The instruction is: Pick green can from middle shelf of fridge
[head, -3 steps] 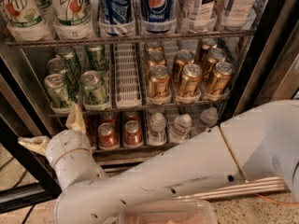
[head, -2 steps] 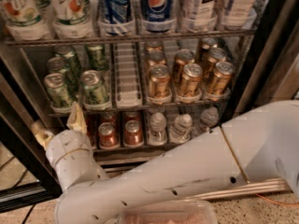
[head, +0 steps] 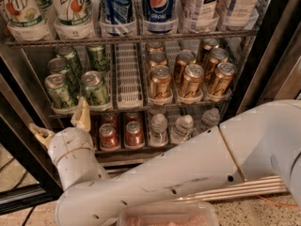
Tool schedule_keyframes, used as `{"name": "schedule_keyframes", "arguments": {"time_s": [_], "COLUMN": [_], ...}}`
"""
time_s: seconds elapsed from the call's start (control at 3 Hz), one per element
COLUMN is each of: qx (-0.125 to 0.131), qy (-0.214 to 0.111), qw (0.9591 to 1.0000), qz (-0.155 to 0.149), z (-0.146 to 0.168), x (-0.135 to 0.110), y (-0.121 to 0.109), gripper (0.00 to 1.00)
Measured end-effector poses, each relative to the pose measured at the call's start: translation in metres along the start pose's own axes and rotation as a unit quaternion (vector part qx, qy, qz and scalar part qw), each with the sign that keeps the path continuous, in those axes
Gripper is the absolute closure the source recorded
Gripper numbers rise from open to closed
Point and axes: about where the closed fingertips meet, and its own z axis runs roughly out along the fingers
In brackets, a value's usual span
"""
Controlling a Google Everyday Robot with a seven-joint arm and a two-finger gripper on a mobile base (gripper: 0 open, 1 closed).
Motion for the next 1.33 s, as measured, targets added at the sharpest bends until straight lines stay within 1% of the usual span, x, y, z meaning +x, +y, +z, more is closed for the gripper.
{"name": "schedule_keyframes", "arguments": {"time_s": [0.33,0.67,1.0,1.33], "qx": [0.0,0.001,0.004,0.009], "qy": [0.0,-0.001,-0.004,-0.009], "qw": [1.0,1.0,1.0,0.9999], "qz": [0.0,0.001,0.006,0.009], "z": [0.0,0.0,0.003,0.011], "x": [0.0,0.0,0.0,0.003], "y": [0.0,0.0,0.002,0.005], "gripper": [0.38,0.44,0.37,0.33]}}
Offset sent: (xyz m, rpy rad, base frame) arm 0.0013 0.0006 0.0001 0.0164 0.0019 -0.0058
